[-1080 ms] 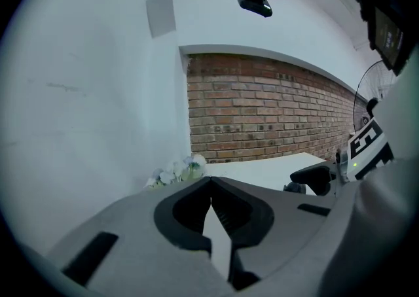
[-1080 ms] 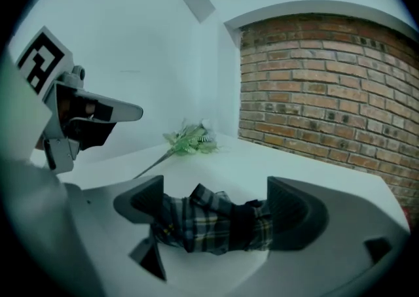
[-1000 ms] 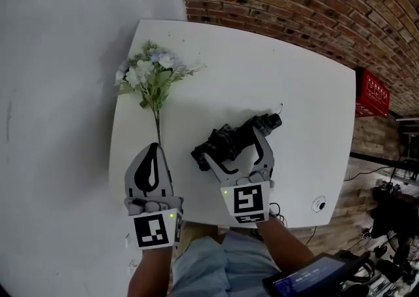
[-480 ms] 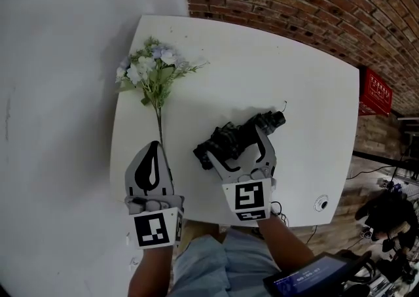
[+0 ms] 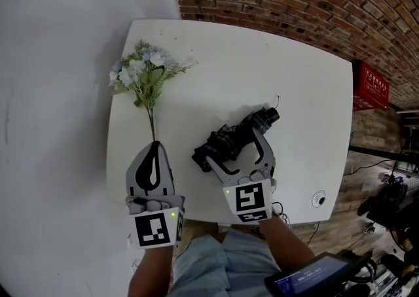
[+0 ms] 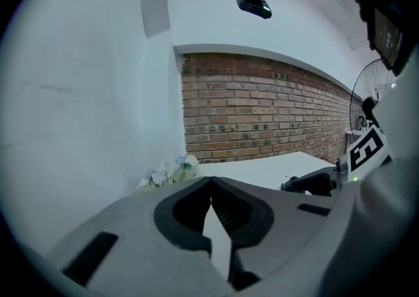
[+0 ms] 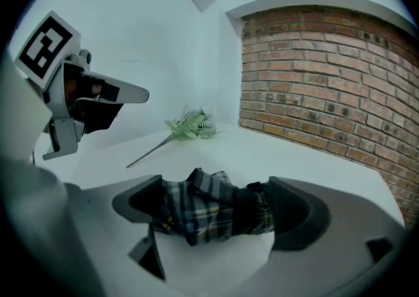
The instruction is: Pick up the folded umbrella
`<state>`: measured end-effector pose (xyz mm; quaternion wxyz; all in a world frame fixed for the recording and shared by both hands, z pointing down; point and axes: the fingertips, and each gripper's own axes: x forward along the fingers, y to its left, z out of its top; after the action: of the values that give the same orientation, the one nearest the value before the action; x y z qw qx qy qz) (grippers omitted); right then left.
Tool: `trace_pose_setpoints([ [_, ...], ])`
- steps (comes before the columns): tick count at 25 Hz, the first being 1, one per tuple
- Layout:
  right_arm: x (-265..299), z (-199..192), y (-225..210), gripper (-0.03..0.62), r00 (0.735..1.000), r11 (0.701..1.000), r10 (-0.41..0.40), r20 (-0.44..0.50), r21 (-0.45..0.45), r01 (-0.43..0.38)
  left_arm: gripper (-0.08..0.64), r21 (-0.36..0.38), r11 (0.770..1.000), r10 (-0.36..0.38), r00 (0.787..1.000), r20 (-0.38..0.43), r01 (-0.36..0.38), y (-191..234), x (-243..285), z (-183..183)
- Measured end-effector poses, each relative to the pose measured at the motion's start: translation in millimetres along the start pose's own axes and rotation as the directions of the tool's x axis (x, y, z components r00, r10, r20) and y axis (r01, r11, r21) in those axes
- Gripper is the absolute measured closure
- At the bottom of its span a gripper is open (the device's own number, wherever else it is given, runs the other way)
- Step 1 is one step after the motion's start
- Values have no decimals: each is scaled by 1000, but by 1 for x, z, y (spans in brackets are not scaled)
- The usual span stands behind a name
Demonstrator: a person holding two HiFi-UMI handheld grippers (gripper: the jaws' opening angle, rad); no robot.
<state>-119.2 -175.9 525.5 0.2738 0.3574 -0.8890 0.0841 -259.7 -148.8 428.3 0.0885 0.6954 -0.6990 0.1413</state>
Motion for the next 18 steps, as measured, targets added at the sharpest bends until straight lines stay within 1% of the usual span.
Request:
trace_pose_setpoints([
  [11,-35,-20,-19,80,1000,1000,-1,-29,-4,1,554,17,998,-64,998,24,64,-40,1,15],
  [18,-55,-51,-32,49,998,1000,-7,-66,6,7,554,30,993,-119,992,43,118,-70,7,14],
])
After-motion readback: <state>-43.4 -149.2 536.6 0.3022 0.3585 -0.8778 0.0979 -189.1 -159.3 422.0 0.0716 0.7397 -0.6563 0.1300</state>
